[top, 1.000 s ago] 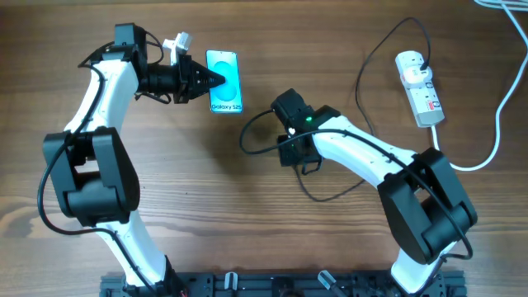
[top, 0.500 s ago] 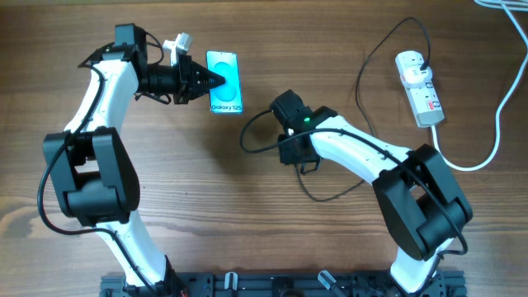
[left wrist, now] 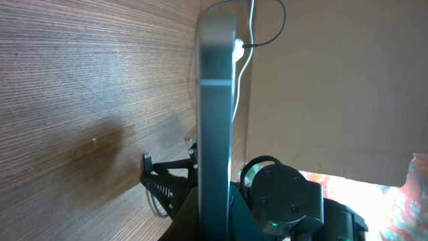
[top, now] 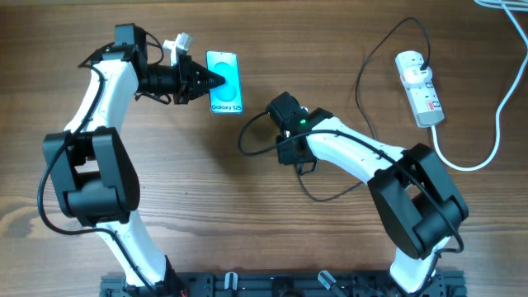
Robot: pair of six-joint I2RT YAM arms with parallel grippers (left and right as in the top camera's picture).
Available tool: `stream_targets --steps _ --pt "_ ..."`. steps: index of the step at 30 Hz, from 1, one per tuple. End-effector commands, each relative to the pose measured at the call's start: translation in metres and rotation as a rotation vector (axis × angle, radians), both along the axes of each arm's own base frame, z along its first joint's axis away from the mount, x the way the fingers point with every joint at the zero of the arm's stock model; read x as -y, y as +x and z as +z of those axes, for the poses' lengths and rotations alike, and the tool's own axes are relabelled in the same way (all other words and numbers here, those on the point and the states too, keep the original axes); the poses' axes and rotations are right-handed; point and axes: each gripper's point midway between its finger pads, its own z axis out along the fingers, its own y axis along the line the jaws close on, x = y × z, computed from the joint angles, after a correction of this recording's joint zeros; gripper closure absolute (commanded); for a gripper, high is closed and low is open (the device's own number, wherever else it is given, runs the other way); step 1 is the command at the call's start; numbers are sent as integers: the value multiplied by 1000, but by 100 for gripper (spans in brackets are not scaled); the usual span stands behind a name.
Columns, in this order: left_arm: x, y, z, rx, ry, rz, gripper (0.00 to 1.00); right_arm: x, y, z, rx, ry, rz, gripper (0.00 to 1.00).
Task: Plug charger to phone and switch on socket
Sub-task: 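Lower the right gripper and grasp the black USB-C plug on the table, then lift the USB-C plug upward with the right gripper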
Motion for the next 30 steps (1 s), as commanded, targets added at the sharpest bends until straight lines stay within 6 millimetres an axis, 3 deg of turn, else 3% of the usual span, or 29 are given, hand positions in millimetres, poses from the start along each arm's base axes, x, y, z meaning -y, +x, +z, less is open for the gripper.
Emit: stream_targets --steps 1,4,20,24,30 --pt "2 -2 20 63 -17 -12 96 9 -5 -22 -37 -58 -16 77" --pt "2 -2 20 64 -17 -12 96 9 -6 -22 -38 -58 -16 82" --pt "2 -2 20 63 -17 -12 96 9 -14 -23 -79 -47 -32 83" --pt "2 -2 20 63 -17 -12 96 9 -15 -23 -83 -46 -31 92" --pt "2 -2 20 61 -17 -11 96 9 -15 -23 -82 -45 -39 92"
